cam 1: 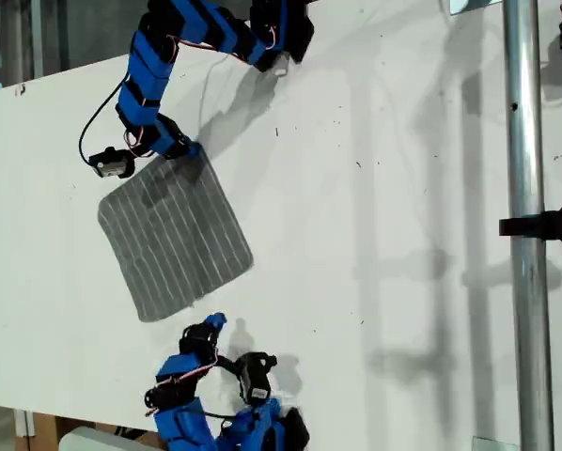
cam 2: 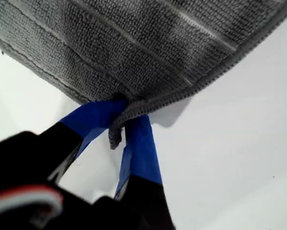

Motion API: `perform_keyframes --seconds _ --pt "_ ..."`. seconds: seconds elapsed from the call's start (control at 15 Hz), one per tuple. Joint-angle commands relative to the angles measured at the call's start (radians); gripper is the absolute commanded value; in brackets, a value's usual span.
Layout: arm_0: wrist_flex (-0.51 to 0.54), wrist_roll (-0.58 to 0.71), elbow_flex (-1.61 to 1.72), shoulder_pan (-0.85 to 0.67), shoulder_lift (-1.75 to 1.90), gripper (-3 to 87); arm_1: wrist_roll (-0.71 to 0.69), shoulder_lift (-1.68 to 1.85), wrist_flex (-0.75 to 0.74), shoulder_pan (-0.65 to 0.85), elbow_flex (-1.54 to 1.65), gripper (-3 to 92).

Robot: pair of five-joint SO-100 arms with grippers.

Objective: Grasp corners of a towel and fold twice.

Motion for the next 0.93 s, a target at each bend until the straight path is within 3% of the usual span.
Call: perform_keyframes --seconds 0.0,0.13,0.27,0.33,0.53,0.87 --pt "0.172 0.075 -0.540 -0.011 -0.419 -2.6 0.008 0.003 -0.018 -0.011 -0.025 -0.2" --pt "0.334 0.097 -0.913 -0.003 -0.678 1.8 0.008 0.003 -0.020 -0.011 -0.021 -0.2" --pt "0.314 0.196 -1.008 -0.002 -0.756 28.6 0.005 0.003 -0.020 -0.011 -0.018 -0.2" --pt "0.318 0.285 -1.054 0.000 -0.782 35.2 0.005 0.003 -0.021 -0.011 -0.018 -0.2" --pt "0.321 0.402 -1.062 -0.023 -0.793 35.4 0.003 0.003 -0.021 -0.008 -0.018 -0.2" --pt "0.275 0.331 -1.063 -0.054 -1.049 33.3 0.005 0.003 -0.021 -0.011 -0.018 -0.2"
